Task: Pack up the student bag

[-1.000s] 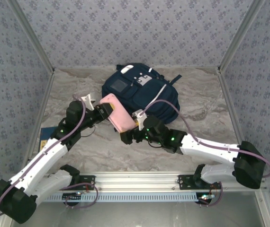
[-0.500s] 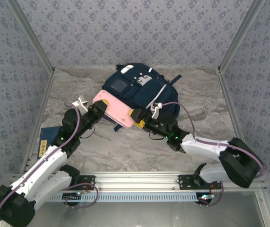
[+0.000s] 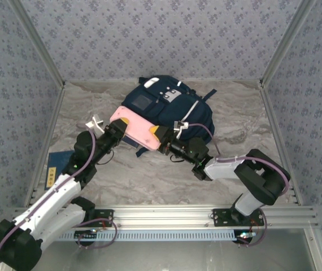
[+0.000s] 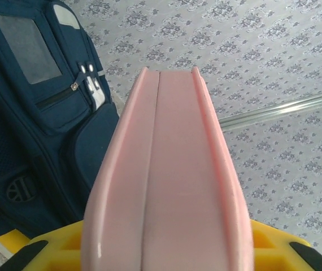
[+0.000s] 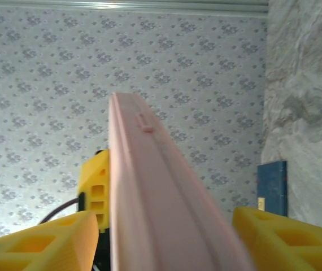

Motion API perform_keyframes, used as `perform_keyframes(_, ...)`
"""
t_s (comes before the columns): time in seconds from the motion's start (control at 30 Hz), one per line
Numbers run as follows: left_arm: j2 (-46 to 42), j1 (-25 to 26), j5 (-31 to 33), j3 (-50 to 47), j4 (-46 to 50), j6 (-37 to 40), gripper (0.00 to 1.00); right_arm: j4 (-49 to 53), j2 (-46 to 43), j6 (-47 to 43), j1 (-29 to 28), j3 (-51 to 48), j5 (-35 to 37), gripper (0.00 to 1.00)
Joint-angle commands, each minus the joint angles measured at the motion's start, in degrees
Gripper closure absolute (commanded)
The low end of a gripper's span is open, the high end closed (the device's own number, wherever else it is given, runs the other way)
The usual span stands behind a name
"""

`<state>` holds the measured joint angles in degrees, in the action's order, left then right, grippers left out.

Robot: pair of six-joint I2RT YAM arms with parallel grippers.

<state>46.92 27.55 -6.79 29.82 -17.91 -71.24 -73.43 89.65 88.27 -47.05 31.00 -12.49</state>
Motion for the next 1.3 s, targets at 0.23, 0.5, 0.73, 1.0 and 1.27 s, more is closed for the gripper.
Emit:
perform_keyframes(0.23, -1.2, 0.7, 2.5, 0.3, -0.7, 0.5, 0.62, -5.6, -1.4, -0.3, -0.2, -0.2, -0.2, 0.63)
perform_keyframes(0.5, -1.7, 0.7, 4.0, 2.0, 6.4, 5.3, 0.22, -4.5, -3.9, -0.8, 1.4, -2.4, 0.2, 0.72)
perform_keyframes(0.73, -3.9, 0.7, 8.7, 6.0, 16.4, 15.0, 0.16, 15.2, -18.2, -6.9, 8.5, -7.7, 1.2, 0.72)
perform_keyframes(1.0, 17.6, 1.8, 5.2, 27.6, 31.1, 26.9, 0.19, 64.8, -45.9, -21.9, 25.9, -3.9, 3.8, 0.76)
perform_keyframes(1.27, 50.9, 6.1, -8.7, 62.5, 46.3, 40.4, 0.26, 91.0, -55.3, -35.4, 43.2, 3.7, 4.9, 0.74)
